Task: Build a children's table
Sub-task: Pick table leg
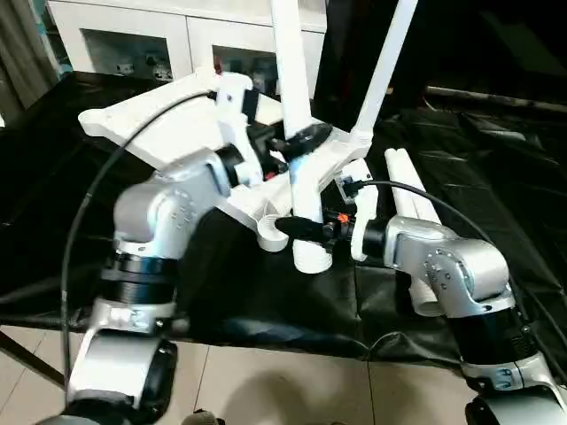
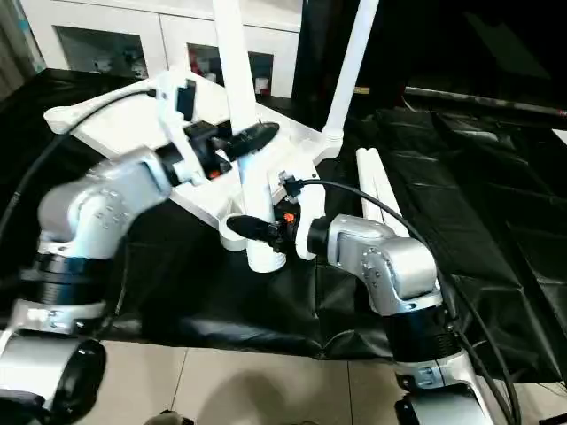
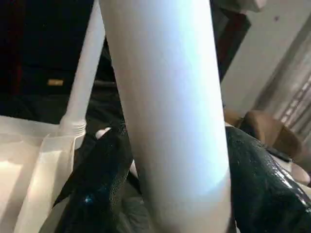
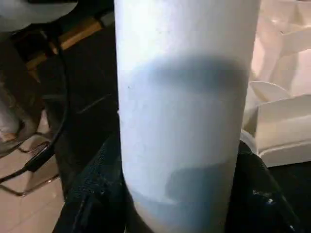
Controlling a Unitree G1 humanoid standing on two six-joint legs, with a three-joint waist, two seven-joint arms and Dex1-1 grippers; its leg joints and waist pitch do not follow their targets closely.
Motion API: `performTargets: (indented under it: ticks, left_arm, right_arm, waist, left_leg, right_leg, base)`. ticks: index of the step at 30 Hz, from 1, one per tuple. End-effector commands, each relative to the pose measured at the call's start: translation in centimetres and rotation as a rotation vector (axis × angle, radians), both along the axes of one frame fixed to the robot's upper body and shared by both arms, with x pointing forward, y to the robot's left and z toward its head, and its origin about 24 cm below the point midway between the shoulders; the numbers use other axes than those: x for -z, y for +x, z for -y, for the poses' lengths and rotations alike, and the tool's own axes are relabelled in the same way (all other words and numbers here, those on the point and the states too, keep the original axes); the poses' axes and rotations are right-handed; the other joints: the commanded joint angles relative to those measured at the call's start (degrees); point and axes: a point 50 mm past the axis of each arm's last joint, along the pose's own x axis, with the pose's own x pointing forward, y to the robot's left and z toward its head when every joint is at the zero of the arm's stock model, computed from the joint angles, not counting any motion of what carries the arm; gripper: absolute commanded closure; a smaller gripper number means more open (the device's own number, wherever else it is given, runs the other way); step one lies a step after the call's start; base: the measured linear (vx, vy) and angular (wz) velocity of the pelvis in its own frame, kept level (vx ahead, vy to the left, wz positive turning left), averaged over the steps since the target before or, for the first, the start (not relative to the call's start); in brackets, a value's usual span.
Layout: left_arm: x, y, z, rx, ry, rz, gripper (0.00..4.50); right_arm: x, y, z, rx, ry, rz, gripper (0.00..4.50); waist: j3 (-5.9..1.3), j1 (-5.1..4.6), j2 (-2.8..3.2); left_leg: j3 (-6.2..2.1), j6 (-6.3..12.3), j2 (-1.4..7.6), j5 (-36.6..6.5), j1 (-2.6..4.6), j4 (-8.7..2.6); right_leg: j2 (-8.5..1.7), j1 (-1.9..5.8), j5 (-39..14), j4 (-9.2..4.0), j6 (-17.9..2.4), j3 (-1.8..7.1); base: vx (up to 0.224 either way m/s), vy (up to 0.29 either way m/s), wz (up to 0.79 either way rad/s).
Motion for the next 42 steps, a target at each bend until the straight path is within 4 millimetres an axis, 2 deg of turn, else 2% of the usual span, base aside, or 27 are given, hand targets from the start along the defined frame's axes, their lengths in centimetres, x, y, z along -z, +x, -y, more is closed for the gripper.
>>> performTargets:
  ticks: [1,6,12,13,14,17,20,24,26,29,31,36,39,42]
  left_arm:
    - [1.0,0.1,0.1,-0.04,0.051,-0.049,1.53]
    - [1.1,-0.2,0.3,-0.041,0.039,-0.072,1.53]
    - [1.3,-0.4,-0.2,-0.052,-0.013,-0.122,1.53]
    - [1.3,-0.4,-0.3,-0.052,-0.018,-0.123,1.53]
    - [1.2,-0.5,-0.3,-0.055,-0.03,-0.126,1.81]
    - [1.1,-0.6,-0.2,-0.03,-0.049,-0.128,1.92]
    - [1.0,-0.6,-0.2,-0.039,-0.061,-0.134,2.27]
    - [0.6,-0.5,-0.3,-0.042,-0.085,-0.115,2.46]
    - [0.4,-0.6,-0.3,-0.008,-0.07,-0.083,2.59]
    - [0.3,-0.8,-0.2,0.054,-0.056,-0.056,2.6]
    - [0.1,-1.0,-0.1,0.09,-0.043,-0.039,2.62]
    - [-0.2,-1.3,-0.3,0.206,-0.014,-0.002,2.62]
    - [-0.6,-1.5,-0.2,0.262,-0.028,0.008,2.62]
    - [-0.9,-1.9,-0.1,0.321,-0.029,0.023,2.62]
  right_arm:
    - [-1.7,0.5,0.1,0.022,0.039,0.079,2.55]
    - [-1.7,0.8,0.0,0.049,0.042,0.084,2.55]
    - [-1.6,1.0,-0.2,0.064,0.047,0.086,2.56]
    - [-1.6,1.0,-0.2,0.065,0.046,0.086,2.56]
    - [-1.6,1.0,-0.2,0.066,0.046,0.087,2.56]
    - [-1.6,1.0,-0.2,0.066,0.044,0.088,2.56]
    - [-1.6,1.0,-0.2,0.067,0.038,0.095,2.56]
    - [-1.7,1.1,-0.1,0.069,0.026,0.128,2.56]
    - [-1.8,1.1,-0.1,0.061,0.058,0.118,2.0]
    - [-2.1,0.9,0.1,0.031,0.084,0.104,1.84]
    - [-2.2,0.8,0.3,0.011,0.064,0.116,1.48]
    - [-2.7,0.2,1.2,-0.11,0.027,0.131,1.21]
    - [-2.7,-0.4,1.5,-0.186,0.012,0.113,1.21]
    - [-2.5,-0.7,1.7,-0.229,-0.006,0.095,1.21]
  waist:
    - [-4.64,0.14,1.01]
    - [-4.57,0.13,0.92]
    - [-4.65,0.14,0.9]
    - [-4.63,0.11,0.74]
    - [-4.63,0.16,0.87]
    - [-4.59,0.25,0.83]
    - [-4.58,0.2,0.82]
    - [-4.55,0.18,0.92]
    - [-4.52,0.15,0.82]
    - [-4.59,0.18,0.82]
    - [-4.55,0.19,0.86]
    - [-4.5,0.33,0.81]
    - [-4.53,0.31,0.79]
    - [-4.5,0.39,0.73]
  left_leg:
    - [-0.5,-2.84,0.69,-11.1,1.2,-3.78]
    - [-0.56,-3.11,0.72,-11.7,1.17,-3.84]
    - [-0.54,-2.86,0.67,-11.2,1.14,-3.8]
    - [-0.52,-2.8,0.69,-11.2,1.15,-3.83]
    - [-0.54,-2.79,0.72,-11.2,1.2,-3.82]
    - [-0.5,-2.81,0.68,-11.3,1.19,-3.82]
    - [-0.52,-2.8,0.69,-11.2,1.13,-3.84]
    - [-0.55,-2.9,0.66,-11.5,1.08,-3.85]
    - [-0.56,-2.84,0.66,-12.0,1.13,-3.91]
    - [-0.54,-2.45,0.67,-12.0,1.27,-3.9]
    - [-0.57,-2.53,0.73,-11.7,1.25,-3.93]
    - [-0.46,-2.25,0.73,-11.2,1.19,-3.89]
    - [-0.43,-2.05,0.76,-11.0,1.22,-3.8]
    - [-0.43,-2.02,0.76,-11.4,1.25,-3.79]
  right_leg:
    - [-2.69,3.27,-11.2,-3.75,-9.0,1.78]
    - [-2.74,3.2,-12.7,-3.94,-8.6,1.75]
    - [-2.62,3.19,-11.2,-3.78,-9.1,1.72]
    - [-2.6,3.19,-11.2,-3.82,-8.9,1.72]
    - [-2.64,3.16,-11.2,-3.77,-8.9,1.73]
    - [-2.7,3.17,-11.8,-3.87,-8.7,1.75]
    - [-2.66,3.19,-11.6,-3.86,-8.5,1.74]
    - [-2.68,3.15,-12.4,-3.99,-8.1,1.75]
    - [-2.67,3.15,-13.1,-4.07,-7.9,1.72]
    - [-2.66,3.06,-13.6,-4.03,-7.5,1.75]
    - [-2.62,3.1,-13.0,-4.0,-7.6,1.72]
    - [-2.64,3.22,-12.2,-3.85,-8.1,1.81]
    - [-2.68,3.24,-11.3,-3.75,-9.1,1.8]
    - [-2.77,3.25,-12.6,-3.84,-9.5,1.76]
  base:
    - [0.0,0.0,0.0]
    - [0.0,0.0,0.0]
    - [0.0,0.0,0.0]
    - [0.0,0.0,0.0]
    - [0.0,0.0,0.0]
    - [0.0,0.0,0.0]
    - [0.0,0.0,0.0]
    - [0.0,0.0,0.0]
    - [0.0,0.0,0.0]
    - [0.0,0.0,0.0]
    - [0.0,0.0,0.0]
    - [0.0,0.0,0.0]
    - [0.0,0.0,0.0]
    - [0.0,0.0,0.0]
